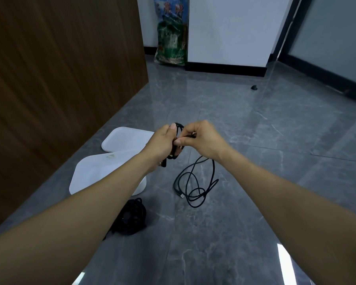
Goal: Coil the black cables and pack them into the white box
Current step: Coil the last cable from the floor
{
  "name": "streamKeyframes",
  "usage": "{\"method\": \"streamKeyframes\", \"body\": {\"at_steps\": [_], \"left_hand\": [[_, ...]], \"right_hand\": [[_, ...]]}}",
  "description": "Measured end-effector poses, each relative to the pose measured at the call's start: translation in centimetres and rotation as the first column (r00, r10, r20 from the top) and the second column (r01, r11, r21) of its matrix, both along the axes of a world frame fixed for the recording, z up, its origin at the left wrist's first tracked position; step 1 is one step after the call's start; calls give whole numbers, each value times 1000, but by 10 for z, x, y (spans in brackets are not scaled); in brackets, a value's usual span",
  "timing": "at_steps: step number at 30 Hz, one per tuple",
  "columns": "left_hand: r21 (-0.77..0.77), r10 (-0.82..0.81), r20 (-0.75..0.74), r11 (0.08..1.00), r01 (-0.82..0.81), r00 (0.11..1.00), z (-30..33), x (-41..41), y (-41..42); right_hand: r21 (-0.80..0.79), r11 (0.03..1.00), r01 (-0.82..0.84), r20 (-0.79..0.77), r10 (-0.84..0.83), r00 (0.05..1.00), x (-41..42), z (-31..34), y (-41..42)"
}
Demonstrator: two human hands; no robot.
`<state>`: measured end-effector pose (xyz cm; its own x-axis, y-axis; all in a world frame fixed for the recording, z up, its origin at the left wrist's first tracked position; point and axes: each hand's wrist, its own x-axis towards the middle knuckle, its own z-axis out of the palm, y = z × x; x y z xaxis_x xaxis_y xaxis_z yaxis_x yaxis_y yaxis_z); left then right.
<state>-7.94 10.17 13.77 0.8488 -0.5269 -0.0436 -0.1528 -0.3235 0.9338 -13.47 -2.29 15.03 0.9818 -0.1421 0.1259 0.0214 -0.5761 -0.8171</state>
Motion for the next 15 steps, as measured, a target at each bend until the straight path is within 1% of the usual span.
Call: {"method": "streamKeyframes", "body": {"at_steps": [2,5,8,10,12,15], "left_hand": [[-33,-52,-42,998,50,998,-1,-3,-2],[-78,-92,-147,994,82,985,-1,-3,-4],[-12,-132,-195,991,132,972,-3,0,-1],[24,-151,-223,987,160,963,-2,2,3],[73,-165,-240,980,187,957,-1,3,7],[118,-208,-252,963,243,945,-1,2,9]], "right_hand": [[24,999,30,-5,-29,1000,2,-1,-1],[71,995,63,-31,-61,998,2,-2,-3],[111,992,59,-77,-51,996,0,-6,-9],[146,985,90,-85,-78,993,-2,-12,-14],[223,965,140,-69,-128,989,-6,-17,-22],[326,931,167,-56,-158,986,-10,-22,-31]]}}
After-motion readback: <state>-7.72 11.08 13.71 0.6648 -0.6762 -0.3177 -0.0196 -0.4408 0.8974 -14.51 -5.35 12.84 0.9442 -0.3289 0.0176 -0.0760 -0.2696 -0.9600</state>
